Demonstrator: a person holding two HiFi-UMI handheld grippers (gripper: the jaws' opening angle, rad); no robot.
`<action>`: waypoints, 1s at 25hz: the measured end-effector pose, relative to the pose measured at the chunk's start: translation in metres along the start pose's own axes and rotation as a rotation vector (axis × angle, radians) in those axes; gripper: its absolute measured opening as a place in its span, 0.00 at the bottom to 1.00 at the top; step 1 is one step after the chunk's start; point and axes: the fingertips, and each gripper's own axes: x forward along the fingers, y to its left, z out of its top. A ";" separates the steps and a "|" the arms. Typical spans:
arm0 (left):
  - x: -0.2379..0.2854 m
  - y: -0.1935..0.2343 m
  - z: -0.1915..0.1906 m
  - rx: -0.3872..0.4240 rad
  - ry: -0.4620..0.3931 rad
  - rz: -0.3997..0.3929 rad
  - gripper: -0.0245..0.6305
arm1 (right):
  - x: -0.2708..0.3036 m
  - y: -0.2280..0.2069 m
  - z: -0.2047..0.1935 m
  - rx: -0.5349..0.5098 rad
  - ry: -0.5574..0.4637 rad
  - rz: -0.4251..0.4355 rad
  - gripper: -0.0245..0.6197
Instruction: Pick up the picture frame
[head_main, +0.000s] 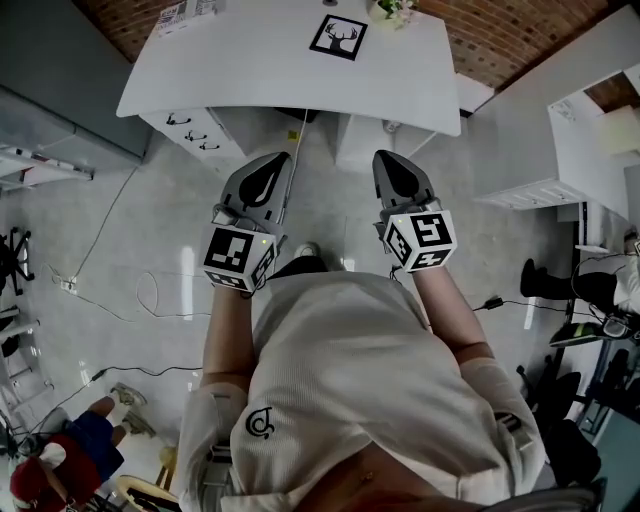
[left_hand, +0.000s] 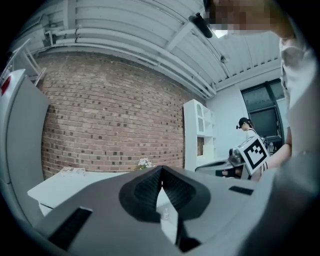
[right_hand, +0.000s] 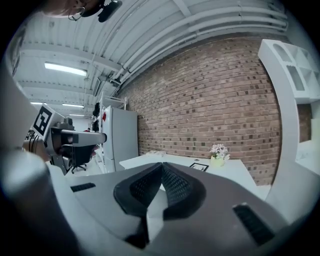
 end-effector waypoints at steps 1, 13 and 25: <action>0.004 0.012 0.001 -0.002 0.003 -0.007 0.06 | 0.011 0.001 0.001 0.009 0.005 -0.013 0.05; 0.057 0.094 -0.004 -0.082 0.036 -0.055 0.06 | 0.102 -0.014 0.006 0.013 0.080 -0.067 0.05; 0.198 0.170 -0.002 -0.047 0.054 -0.009 0.06 | 0.241 -0.110 0.013 0.008 0.092 -0.009 0.05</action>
